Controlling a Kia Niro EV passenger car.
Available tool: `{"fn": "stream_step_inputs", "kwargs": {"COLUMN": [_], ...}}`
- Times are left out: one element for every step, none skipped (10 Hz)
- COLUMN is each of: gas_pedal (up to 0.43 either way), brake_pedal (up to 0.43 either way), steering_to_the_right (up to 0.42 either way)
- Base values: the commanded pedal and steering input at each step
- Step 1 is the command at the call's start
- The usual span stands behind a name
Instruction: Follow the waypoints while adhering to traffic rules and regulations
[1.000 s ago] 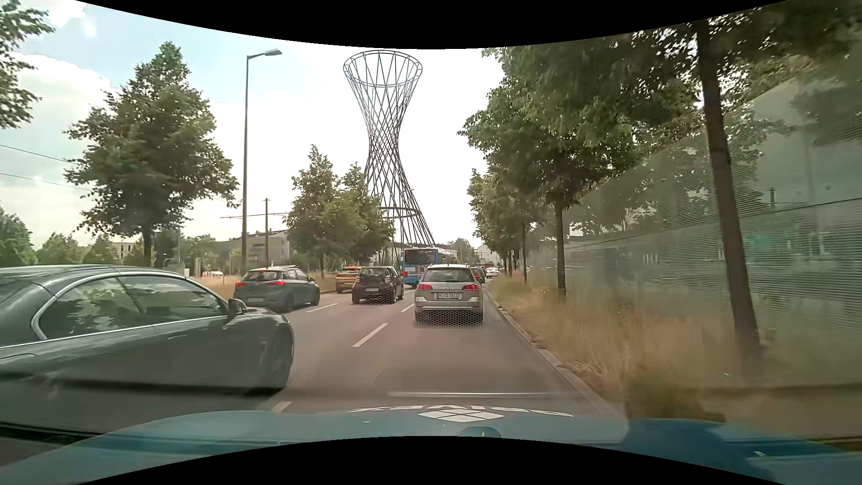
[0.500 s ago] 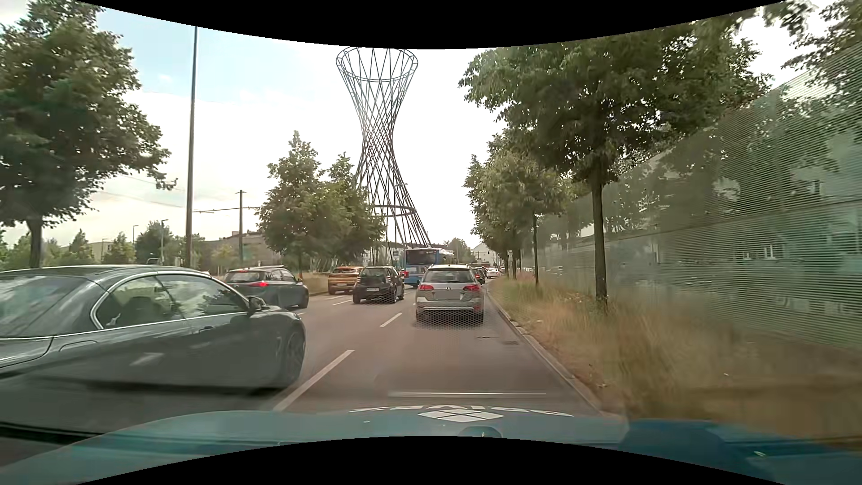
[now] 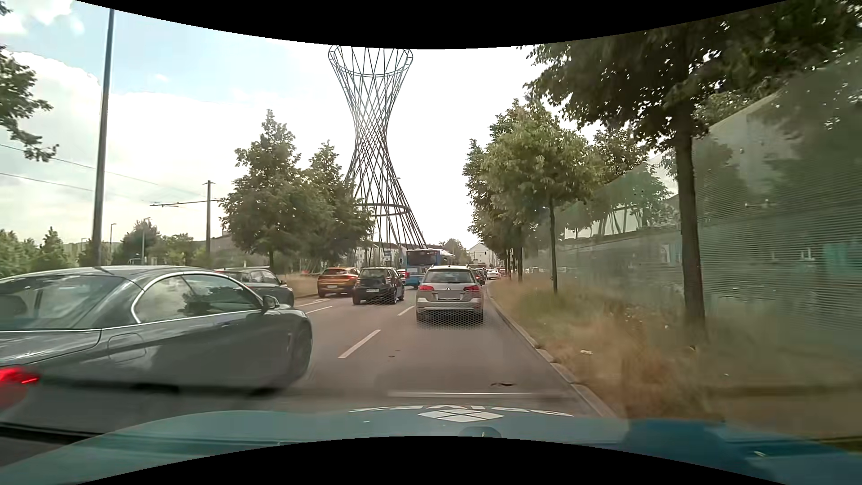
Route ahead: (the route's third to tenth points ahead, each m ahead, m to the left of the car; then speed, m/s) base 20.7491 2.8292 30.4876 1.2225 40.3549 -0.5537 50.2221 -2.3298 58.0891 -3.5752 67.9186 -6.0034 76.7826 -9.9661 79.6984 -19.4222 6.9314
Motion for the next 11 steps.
{"fn": "stream_step_inputs", "kwargs": {"gas_pedal": [0.228,0.228,0.197,0.15,0.15,0.15,0.15,0.15,0.15,0.15,0.15], "brake_pedal": [0.0,0.0,0.0,0.0,0.0,0.0,0.0,0.0,0.0,0.0,0.0], "steering_to_the_right": [0.013,0.012,0.011,0.011,0.014,0.015,0.014,0.015,0.014,0.014,0.014]}}
